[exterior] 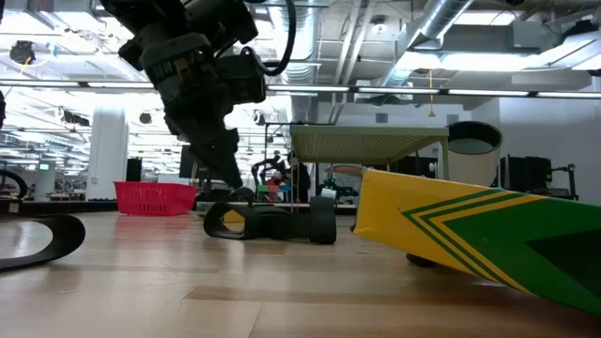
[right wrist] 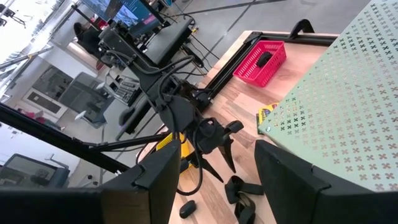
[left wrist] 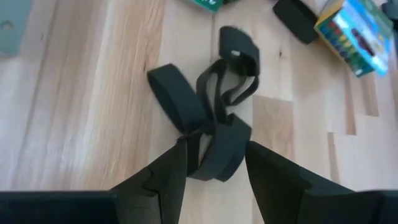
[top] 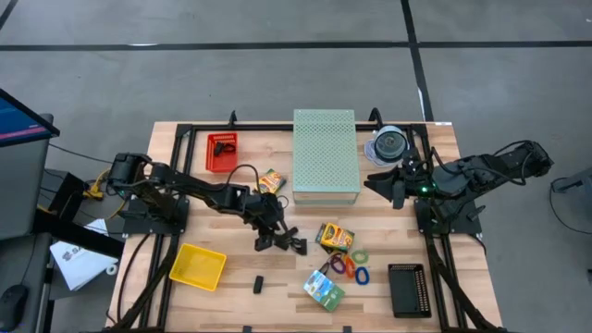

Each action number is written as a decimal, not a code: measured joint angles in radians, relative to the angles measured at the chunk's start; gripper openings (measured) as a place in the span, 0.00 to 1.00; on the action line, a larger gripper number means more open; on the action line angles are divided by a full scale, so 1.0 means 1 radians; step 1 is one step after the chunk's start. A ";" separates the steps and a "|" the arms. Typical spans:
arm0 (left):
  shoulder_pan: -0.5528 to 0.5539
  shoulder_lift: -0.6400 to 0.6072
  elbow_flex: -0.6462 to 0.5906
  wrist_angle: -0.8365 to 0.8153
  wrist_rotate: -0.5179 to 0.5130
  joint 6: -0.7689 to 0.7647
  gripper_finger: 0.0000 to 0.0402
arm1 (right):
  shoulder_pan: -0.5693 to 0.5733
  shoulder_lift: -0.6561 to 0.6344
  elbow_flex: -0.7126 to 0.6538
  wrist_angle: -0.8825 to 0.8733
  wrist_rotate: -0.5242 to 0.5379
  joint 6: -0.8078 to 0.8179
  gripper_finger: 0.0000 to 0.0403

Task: Pick & Place Office Desk Supplies
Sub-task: Put the black rubber band into the red bin

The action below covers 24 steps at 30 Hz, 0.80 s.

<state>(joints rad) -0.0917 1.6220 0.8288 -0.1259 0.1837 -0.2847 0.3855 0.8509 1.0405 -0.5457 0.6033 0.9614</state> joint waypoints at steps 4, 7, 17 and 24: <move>0.000 0.020 -0.001 0.015 0.004 0.008 0.40 | 0.000 0.000 0.000 -0.001 0.004 -0.001 0.50; 0.000 0.035 -0.001 0.015 0.030 0.009 0.40 | 0.000 0.000 0.000 -0.001 0.004 0.000 0.50; -0.002 0.069 0.001 0.051 0.054 -0.008 0.38 | 0.000 0.000 0.000 -0.008 0.004 0.000 0.50; 0.003 0.070 -0.001 0.046 0.065 -0.011 0.17 | 0.000 0.000 0.000 -0.008 0.004 0.000 0.50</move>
<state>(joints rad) -0.0892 1.6924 0.8280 -0.0801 0.2488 -0.2958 0.3851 0.8509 1.0401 -0.5537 0.6075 0.9611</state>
